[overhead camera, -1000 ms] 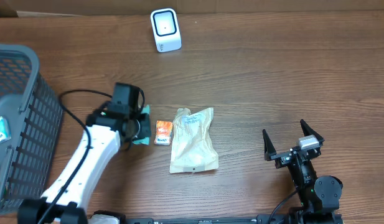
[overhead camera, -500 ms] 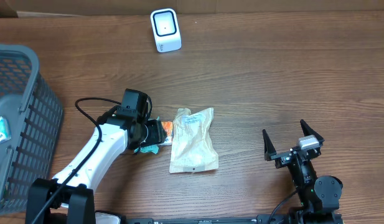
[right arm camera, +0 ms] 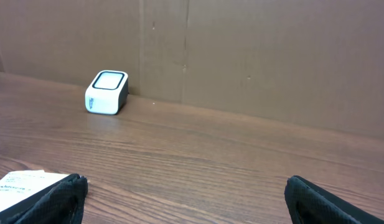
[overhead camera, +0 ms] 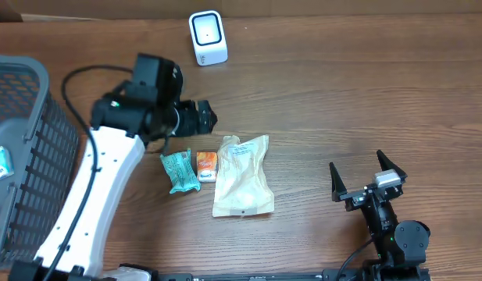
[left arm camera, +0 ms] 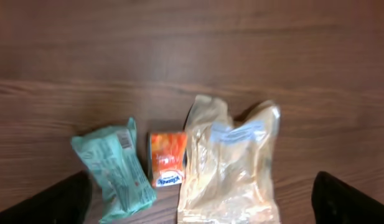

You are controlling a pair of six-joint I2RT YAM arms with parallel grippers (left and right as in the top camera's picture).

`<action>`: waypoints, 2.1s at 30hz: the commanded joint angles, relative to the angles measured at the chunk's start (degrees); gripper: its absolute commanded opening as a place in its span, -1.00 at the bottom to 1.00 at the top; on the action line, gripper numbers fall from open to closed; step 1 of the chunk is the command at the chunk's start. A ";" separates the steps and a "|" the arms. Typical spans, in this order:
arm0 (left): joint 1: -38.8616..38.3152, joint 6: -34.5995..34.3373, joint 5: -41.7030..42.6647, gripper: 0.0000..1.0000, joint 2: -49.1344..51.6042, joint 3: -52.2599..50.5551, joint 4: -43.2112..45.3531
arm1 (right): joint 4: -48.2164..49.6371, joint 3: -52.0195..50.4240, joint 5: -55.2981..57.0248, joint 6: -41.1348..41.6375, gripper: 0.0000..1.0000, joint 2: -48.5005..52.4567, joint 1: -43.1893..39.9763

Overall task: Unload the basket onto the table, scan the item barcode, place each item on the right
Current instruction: 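Move the left gripper back into the basket over the blue packet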

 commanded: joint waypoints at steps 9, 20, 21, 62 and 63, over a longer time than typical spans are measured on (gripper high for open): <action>9.25 5.64 -6.71 0.99 -1.90 26.82 -14.91 | 0.20 -0.61 0.02 0.37 1.00 -0.68 -0.07; 28.79 4.50 -6.05 0.82 -1.92 38.18 -21.33 | 0.20 -0.61 0.02 0.37 1.00 -0.68 -0.07; 30.99 3.41 -6.01 0.82 -1.92 38.38 -21.33 | 0.20 -0.61 0.02 0.37 1.00 -0.68 -0.07; 68.54 -1.29 -12.76 0.86 10.97 35.82 -27.50 | 0.20 -0.61 0.02 0.37 1.00 -0.68 -0.07; 68.96 -1.29 -13.25 0.86 10.99 35.45 -27.50 | 0.20 -0.61 0.04 0.37 1.00 -0.68 -0.07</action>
